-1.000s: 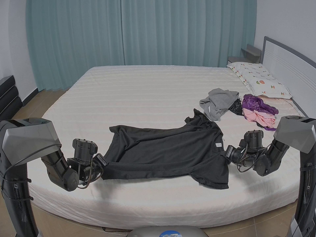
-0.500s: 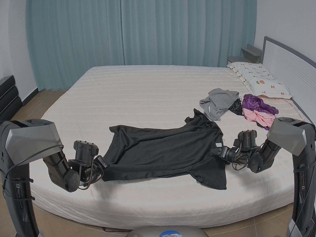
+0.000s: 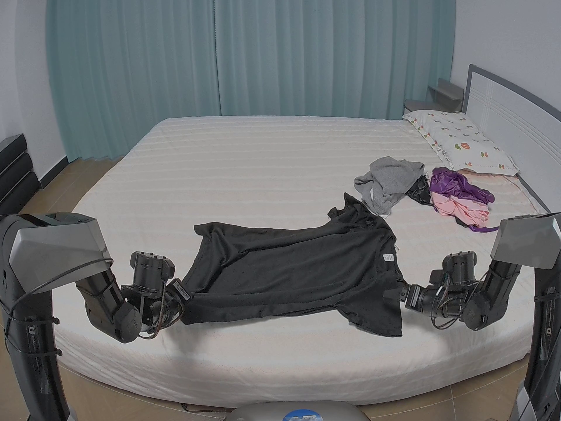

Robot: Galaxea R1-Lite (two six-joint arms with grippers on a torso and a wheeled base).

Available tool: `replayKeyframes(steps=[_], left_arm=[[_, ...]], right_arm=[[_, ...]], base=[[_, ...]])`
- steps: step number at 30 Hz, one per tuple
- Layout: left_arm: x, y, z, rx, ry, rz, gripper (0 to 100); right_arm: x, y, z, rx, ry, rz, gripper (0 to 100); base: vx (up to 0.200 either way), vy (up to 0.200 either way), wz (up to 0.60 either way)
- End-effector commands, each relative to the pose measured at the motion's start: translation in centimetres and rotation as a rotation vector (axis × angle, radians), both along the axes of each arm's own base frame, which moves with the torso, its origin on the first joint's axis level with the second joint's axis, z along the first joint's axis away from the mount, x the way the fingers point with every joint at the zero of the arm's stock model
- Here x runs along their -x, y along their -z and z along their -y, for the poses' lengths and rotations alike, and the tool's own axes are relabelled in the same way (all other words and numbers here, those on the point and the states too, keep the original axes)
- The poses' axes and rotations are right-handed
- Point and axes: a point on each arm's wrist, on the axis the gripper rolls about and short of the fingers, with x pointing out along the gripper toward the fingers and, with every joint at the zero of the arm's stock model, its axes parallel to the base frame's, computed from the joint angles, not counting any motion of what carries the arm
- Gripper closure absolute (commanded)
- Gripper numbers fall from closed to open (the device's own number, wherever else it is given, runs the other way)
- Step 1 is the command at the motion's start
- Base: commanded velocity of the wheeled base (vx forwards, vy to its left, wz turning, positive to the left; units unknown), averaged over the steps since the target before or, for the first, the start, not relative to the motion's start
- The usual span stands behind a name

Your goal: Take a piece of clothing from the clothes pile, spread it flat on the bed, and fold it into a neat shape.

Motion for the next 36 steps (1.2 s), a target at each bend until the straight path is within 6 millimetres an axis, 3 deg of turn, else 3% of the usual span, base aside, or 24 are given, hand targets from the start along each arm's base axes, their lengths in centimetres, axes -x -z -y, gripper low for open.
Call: replayKeyframes(steps=[1,10,11,15,27,31,36], left_arm=[[0.4,0.0,0.1,-0.002,0.006,-0.009,100],[0.5,0.1,0.1,-0.002,0.007,-0.013,100],[0.5,0.1,0.1,-0.002,0.007,-0.013,100],[0.6,0.1,0.1,-0.002,0.007,-0.015,100],[1.6,-0.5,-0.2,-0.010,0.015,-0.022,100],[2.3,-1.5,-0.4,-0.018,0.025,-0.013,100],[3.8,-1.2,-0.8,-0.104,0.096,-0.049,100]], right_arm=[[2.0,0.6,-1.1,-0.002,-0.050,-0.041,0],[1.3,1.5,-2.3,0.014,-0.074,-0.038,0],[1.2,1.6,-2.4,0.021,-0.071,-0.037,100],[1.5,1.7,-2.6,0.064,-0.050,-0.051,100],[4.5,-2.5,0.7,-0.009,-0.022,-0.093,100],[6.9,-3.4,1.9,-0.040,-0.022,-0.122,100],[9.3,-3.7,2.6,-0.067,-0.040,-0.159,100]], base=[[0.000,0.000,0.00],[0.000,0.000,0.00],[0.000,0.000,0.00],[0.000,0.000,0.00],[0.000,0.000,0.00],[0.000,0.000,0.00],[0.000,0.000,0.00]])
